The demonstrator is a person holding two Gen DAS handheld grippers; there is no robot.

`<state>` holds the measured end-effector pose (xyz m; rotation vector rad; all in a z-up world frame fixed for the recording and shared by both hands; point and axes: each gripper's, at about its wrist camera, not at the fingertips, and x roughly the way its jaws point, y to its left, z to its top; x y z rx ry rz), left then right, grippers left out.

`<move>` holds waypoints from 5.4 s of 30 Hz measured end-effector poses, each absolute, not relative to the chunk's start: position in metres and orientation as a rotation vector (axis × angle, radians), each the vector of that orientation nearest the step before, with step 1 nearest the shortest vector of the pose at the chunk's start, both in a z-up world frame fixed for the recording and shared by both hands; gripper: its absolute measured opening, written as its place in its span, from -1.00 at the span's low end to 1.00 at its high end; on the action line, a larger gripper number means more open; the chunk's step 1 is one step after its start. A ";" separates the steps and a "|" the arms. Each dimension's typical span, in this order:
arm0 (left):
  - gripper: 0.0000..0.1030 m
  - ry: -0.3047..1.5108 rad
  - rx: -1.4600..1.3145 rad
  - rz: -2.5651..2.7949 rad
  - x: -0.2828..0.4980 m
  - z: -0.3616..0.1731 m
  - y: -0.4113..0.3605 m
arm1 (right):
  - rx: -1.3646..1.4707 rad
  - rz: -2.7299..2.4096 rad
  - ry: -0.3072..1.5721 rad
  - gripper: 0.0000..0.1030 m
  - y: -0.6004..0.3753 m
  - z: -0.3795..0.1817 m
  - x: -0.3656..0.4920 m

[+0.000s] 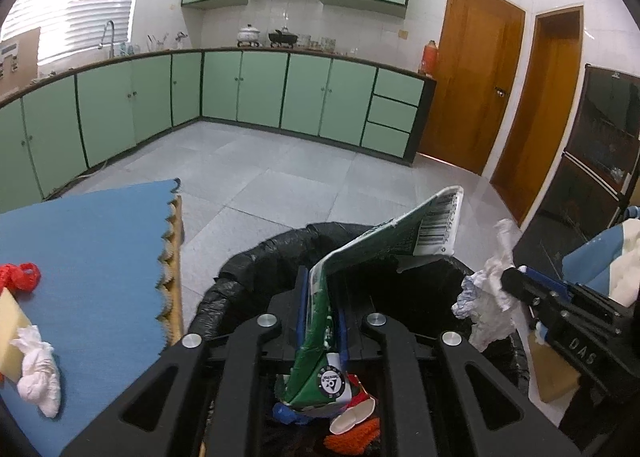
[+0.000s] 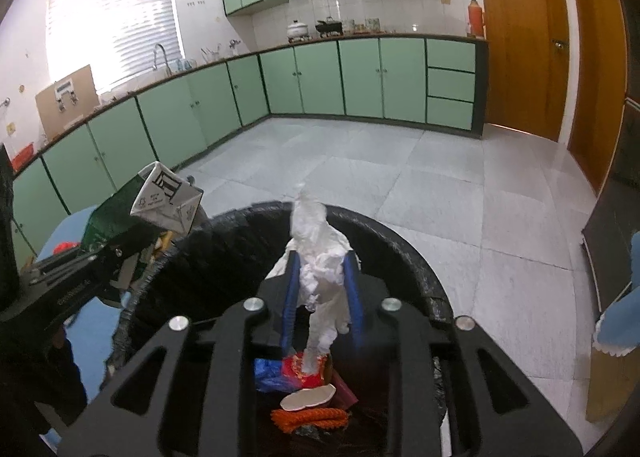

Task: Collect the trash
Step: 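Carry carton and tissue over the bin and open both tools to drop them, then move both tools back over the table toward the remaining trash, then grasp the white tissue ball with the right tool while the left tool grasps the orange foam net, then carry the foam net and tissue over the bin and open both tools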

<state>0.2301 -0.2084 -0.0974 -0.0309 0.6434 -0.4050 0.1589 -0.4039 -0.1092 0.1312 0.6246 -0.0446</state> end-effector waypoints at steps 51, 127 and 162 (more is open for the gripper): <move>0.36 0.483 -0.106 0.020 0.191 -0.046 0.060 | 0.061 0.279 0.502 0.76 -0.163 -0.044 0.189; -0.90 0.745 -0.200 0.159 0.191 -0.170 0.155 | -0.079 0.392 0.789 -0.42 -0.041 -0.148 0.221; -0.92 0.525 -0.159 0.074 0.156 -0.065 0.100 | -0.007 0.393 0.585 -0.42 -0.093 -0.048 0.183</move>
